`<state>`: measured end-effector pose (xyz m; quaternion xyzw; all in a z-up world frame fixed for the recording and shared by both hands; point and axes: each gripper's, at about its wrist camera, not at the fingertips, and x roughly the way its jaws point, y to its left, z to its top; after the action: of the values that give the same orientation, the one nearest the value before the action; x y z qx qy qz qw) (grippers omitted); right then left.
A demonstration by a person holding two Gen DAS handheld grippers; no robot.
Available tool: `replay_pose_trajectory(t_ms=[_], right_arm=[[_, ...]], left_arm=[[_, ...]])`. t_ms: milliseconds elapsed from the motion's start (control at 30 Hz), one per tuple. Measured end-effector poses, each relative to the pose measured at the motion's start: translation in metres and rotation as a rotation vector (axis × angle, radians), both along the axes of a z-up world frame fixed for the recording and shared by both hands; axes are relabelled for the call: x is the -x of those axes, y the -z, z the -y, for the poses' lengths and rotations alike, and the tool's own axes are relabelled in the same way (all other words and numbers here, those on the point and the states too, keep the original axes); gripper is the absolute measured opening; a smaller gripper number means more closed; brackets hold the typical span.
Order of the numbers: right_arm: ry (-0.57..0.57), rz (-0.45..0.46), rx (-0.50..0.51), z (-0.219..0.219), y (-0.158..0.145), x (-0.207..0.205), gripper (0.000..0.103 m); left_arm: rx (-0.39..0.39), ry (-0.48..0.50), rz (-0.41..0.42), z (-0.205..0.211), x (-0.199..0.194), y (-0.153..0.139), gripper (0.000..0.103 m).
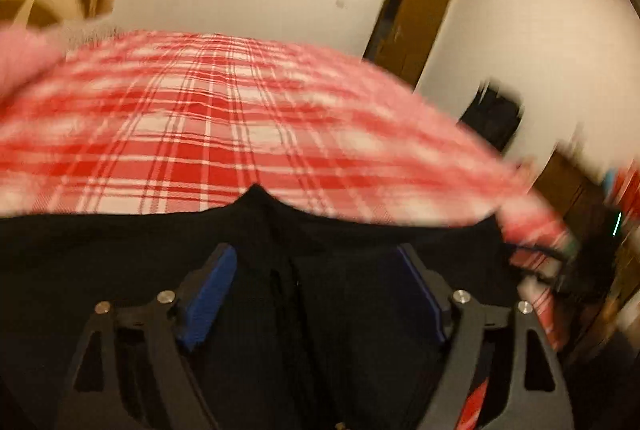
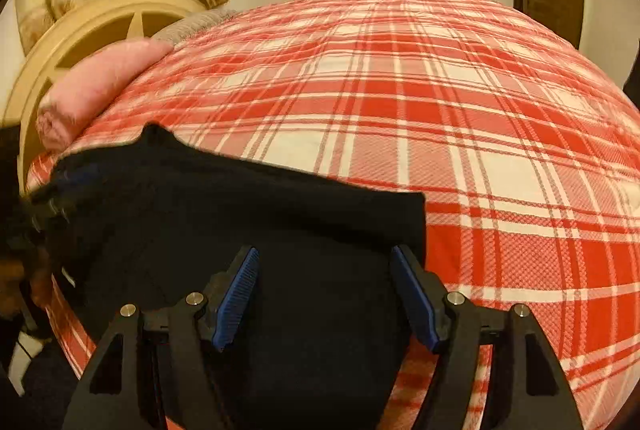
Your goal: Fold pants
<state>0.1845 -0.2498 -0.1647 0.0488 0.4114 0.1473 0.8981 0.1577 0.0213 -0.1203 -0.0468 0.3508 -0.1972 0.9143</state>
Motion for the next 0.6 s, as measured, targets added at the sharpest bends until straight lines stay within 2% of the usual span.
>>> replay_pose_trajectory(t_ms=[100,167,233,300,400,433,500,533,600], right_arm=[[0.013,0.014,0.013,0.003,-0.008,0.010,0.070],[0.024,0.034,-0.031,0.009,-0.017,0.022,0.070],[-0.028,0.043,-0.076,0.005,-0.025,0.039,0.070],[-0.088,0.039,-0.044,-0.007,-0.024,0.055,0.070],[-0.168,-0.041,0.076,-0.030,0.001,0.077,0.070],[-0.171,0.030,0.136,-0.035,0.004,0.089,0.070],[-0.175,0.047,0.197,-0.042,0.005,0.096,0.071],[-0.170,0.035,0.199,-0.045,0.000,0.096,0.071],[-0.196,0.033,0.136,-0.049,-0.011,0.095,0.071]], left_arm=[[-0.126,0.041,-0.050,0.024,-0.002,0.017,0.083],[-0.189,0.044,-0.087,0.032,-0.005,0.030,0.083],[-0.200,0.039,-0.085,0.031,0.000,0.035,0.083],[-0.183,0.048,-0.070,0.028,0.008,0.032,0.083],[-0.215,0.051,-0.065,0.025,0.017,0.034,0.083],[-0.220,0.056,-0.065,0.024,0.019,0.035,0.083],[-0.231,0.058,-0.066,0.025,0.020,0.040,0.085],[-0.232,0.060,-0.063,0.025,0.023,0.042,0.086],[-0.229,0.058,-0.038,0.025,0.029,0.044,0.088]])
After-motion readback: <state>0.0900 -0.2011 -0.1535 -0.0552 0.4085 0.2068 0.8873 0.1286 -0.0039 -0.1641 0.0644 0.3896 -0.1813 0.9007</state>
